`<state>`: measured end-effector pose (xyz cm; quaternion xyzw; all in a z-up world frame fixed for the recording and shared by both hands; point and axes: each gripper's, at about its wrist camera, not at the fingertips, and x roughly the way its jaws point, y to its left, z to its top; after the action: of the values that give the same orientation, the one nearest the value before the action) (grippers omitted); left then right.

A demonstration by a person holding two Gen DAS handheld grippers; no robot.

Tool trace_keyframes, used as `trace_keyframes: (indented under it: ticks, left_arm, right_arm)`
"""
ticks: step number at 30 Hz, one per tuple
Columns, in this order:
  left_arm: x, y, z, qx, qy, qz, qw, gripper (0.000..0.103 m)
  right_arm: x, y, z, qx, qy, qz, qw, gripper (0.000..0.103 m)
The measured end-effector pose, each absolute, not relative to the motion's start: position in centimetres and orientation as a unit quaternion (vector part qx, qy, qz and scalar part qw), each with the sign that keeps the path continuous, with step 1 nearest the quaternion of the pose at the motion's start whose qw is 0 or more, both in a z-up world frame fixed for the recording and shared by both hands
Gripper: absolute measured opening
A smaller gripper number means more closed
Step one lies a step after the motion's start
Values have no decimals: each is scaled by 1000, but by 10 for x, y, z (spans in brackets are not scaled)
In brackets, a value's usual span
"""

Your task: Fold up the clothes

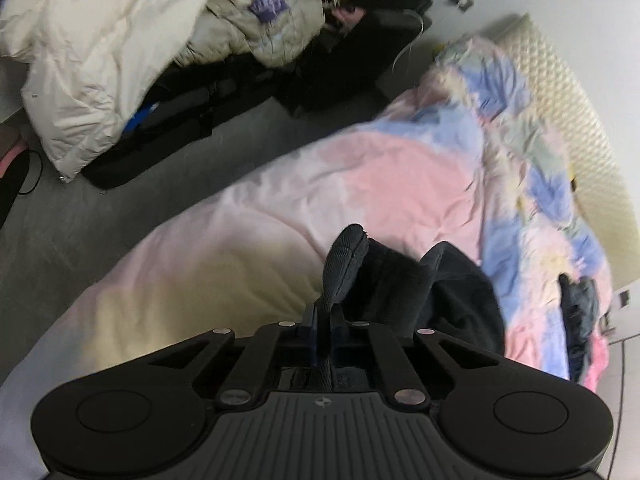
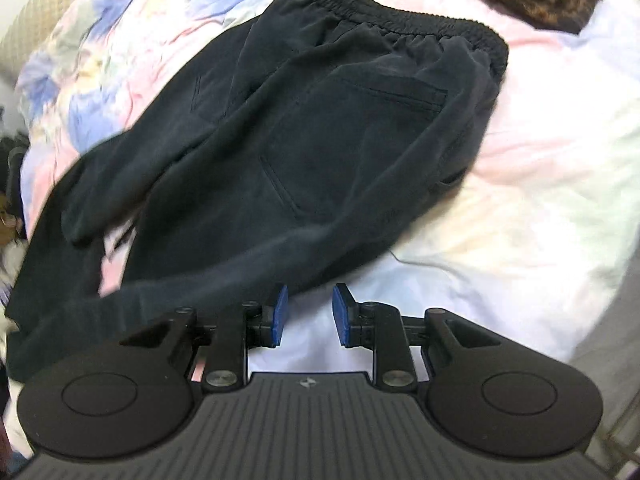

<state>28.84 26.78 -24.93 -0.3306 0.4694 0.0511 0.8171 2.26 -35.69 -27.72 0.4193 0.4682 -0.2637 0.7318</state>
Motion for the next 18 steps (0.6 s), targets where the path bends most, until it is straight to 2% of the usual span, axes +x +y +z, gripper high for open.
trace_keyframes:
  ticks: [3, 5, 7, 18]
  left_arm:
    - [248, 279, -225, -349, 448, 66, 820, 4]
    - [219, 287, -215, -363, 437, 90, 818, 4]
    - [190, 295, -208, -381, 427, 119, 811, 4]
    - [72, 317, -182, -422, 389, 232, 785, 3]
  right_arm:
    - [28, -375, -289, 446, 460, -263, 722, 33]
    - [29, -386, -298, 463, 456, -264, 713, 44]
    - [27, -398, -309, 486, 452, -267, 699, 48]
    - [21, -432, -362, 561, 465, -248, 638, 49]
